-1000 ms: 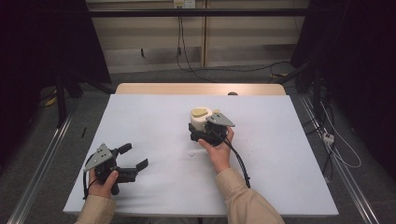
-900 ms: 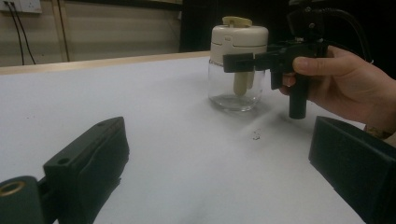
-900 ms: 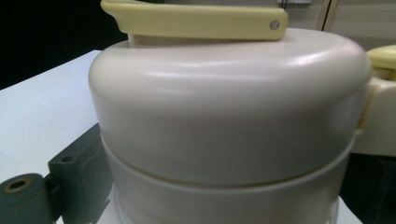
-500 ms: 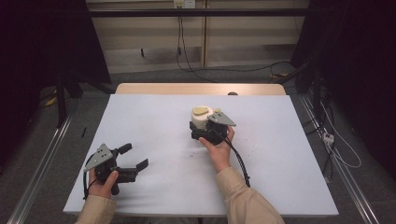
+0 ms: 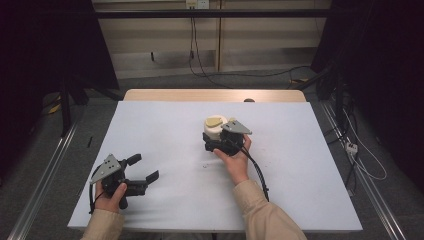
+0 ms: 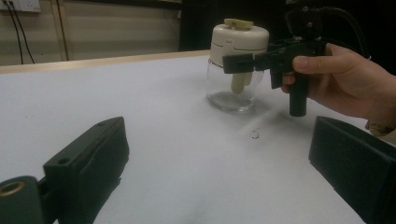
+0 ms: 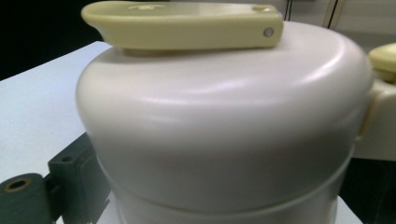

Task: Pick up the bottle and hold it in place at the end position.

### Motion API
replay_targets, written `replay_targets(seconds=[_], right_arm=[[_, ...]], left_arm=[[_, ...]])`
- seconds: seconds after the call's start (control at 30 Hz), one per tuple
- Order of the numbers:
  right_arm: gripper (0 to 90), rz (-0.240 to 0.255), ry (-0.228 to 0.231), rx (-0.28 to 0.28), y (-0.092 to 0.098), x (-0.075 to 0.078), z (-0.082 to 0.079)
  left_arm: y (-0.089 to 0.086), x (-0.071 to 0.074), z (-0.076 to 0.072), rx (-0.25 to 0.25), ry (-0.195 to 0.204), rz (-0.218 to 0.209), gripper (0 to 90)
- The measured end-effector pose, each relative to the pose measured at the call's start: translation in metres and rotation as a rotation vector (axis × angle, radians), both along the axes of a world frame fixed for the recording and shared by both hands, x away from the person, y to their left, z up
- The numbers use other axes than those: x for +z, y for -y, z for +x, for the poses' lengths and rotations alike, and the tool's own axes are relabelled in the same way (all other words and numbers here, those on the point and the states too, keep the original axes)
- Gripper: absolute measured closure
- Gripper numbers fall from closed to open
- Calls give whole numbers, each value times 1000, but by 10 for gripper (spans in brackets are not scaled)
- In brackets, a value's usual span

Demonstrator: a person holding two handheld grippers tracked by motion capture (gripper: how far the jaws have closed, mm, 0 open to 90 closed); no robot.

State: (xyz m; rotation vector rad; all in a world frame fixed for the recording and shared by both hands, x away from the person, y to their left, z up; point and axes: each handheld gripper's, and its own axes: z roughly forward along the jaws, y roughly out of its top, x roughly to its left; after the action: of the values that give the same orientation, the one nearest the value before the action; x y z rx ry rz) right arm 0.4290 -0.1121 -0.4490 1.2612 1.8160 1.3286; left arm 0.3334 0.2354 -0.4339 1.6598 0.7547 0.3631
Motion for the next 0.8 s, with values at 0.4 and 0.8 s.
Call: replay_targets(seconds=[0.4, 0.8], right_arm=[[50, 25, -36, -5, 6, -2, -3], [48, 13, -53, -4, 6, 0, -4]], left_arm=[[0, 0, 0, 3, 1, 4, 44], [0, -1, 0, 5, 2, 8, 44]])
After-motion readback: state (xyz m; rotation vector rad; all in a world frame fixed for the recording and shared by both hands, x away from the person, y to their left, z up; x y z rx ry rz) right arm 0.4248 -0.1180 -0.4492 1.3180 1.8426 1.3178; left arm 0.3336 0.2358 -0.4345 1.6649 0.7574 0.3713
